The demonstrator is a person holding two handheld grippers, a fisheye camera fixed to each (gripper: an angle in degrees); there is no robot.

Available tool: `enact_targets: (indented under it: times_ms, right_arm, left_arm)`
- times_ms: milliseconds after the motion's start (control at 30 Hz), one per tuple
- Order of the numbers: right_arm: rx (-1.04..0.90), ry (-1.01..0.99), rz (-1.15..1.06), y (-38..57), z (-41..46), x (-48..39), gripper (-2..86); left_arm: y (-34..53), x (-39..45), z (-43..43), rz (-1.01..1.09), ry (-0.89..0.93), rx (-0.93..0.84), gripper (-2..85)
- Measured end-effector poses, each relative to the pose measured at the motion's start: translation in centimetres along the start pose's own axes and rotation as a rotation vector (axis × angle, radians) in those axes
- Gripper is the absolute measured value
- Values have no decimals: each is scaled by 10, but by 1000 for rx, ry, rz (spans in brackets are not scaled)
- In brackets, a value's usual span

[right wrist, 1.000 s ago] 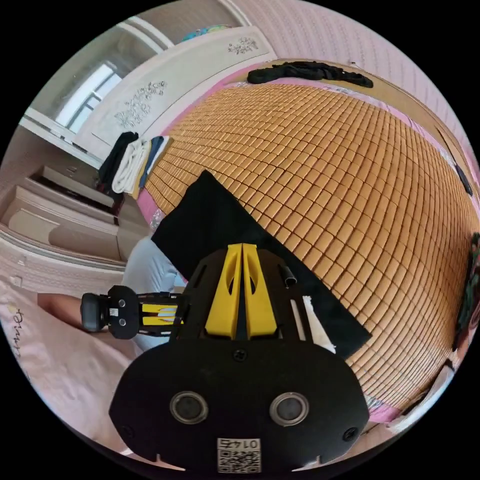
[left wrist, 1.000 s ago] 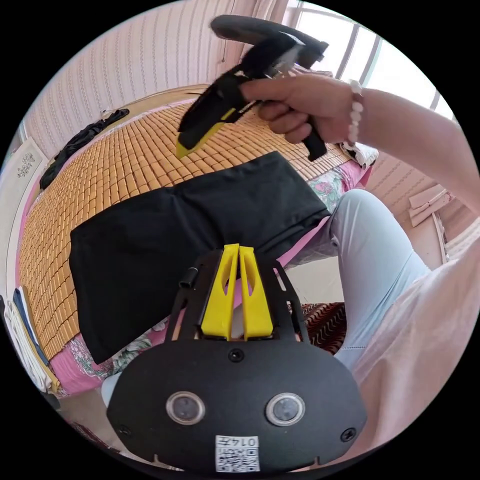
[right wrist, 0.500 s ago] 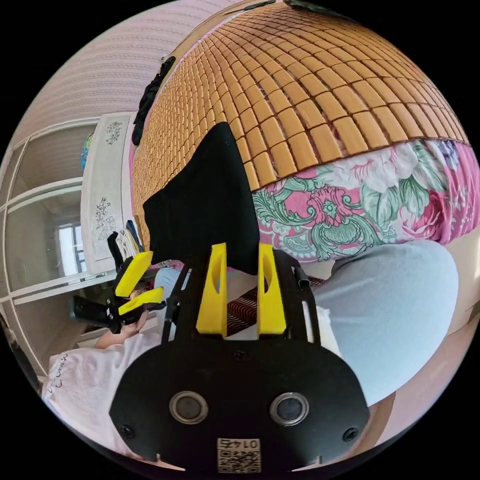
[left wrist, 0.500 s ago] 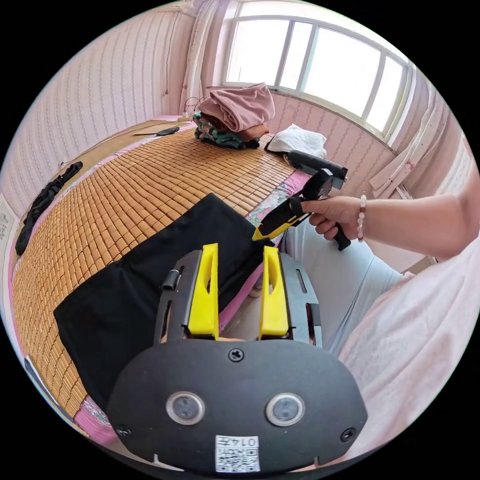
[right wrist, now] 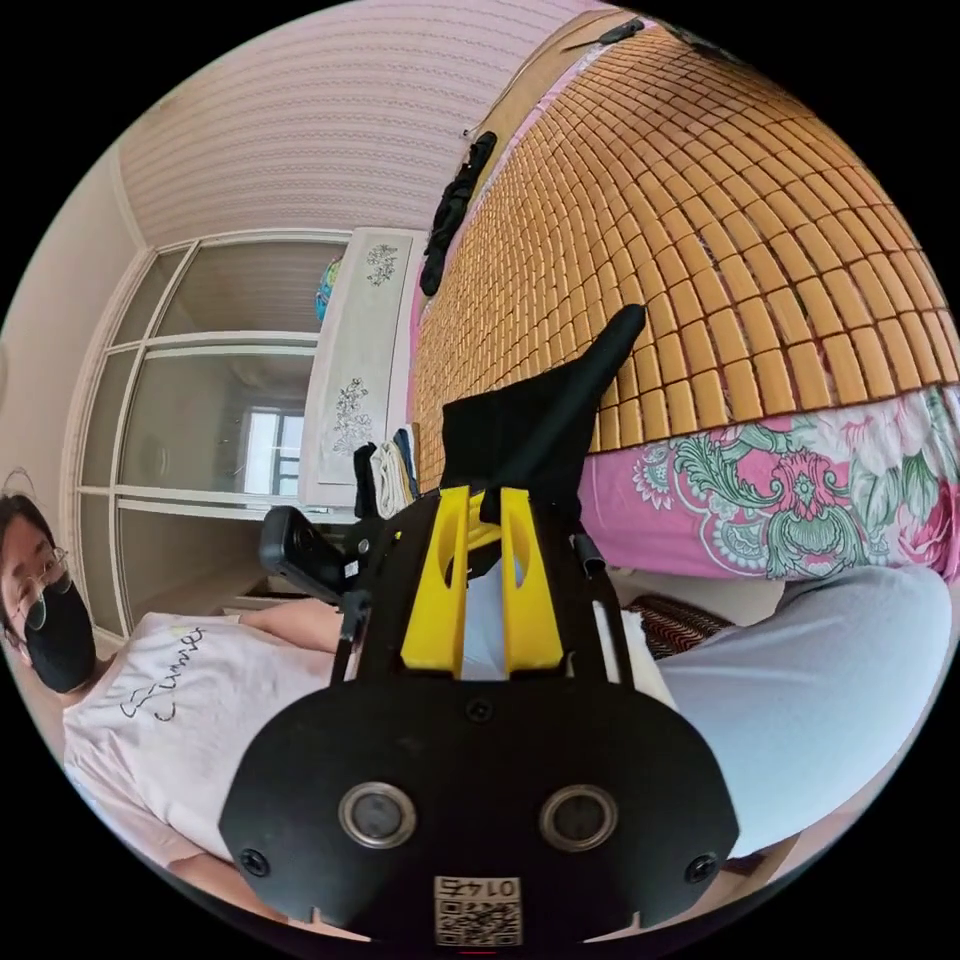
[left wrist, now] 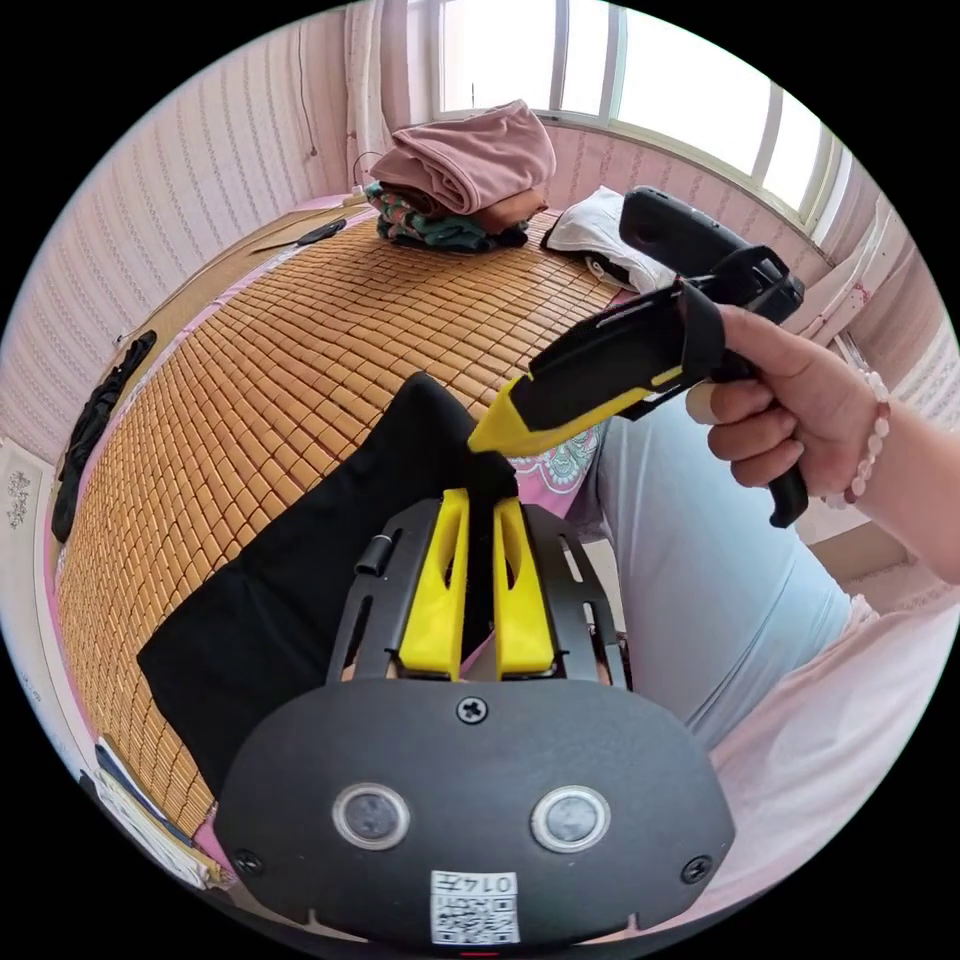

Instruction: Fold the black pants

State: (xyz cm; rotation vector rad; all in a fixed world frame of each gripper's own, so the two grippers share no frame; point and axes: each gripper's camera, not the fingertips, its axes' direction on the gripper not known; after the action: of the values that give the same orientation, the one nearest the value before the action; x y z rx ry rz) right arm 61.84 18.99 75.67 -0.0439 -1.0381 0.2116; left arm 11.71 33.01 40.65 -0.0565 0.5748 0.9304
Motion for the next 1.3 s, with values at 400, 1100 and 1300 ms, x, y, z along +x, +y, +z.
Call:
enact_targets:
  times_ms: [400, 1100, 1300]
  right_arm:
    - [120, -21, 223, -28, -21, 90, 35]
    - [76, 19, -103, -41, 6, -37, 30]
    - [-36, 240, -139, -73, 127, -58, 20]
  left_arm:
    - [4, -5, -24, 45, 35, 2, 23]
    - [32, -114, -128, -235, 216, 340, 33]
    - [118, -200, -129, -592, -81, 139, 69]
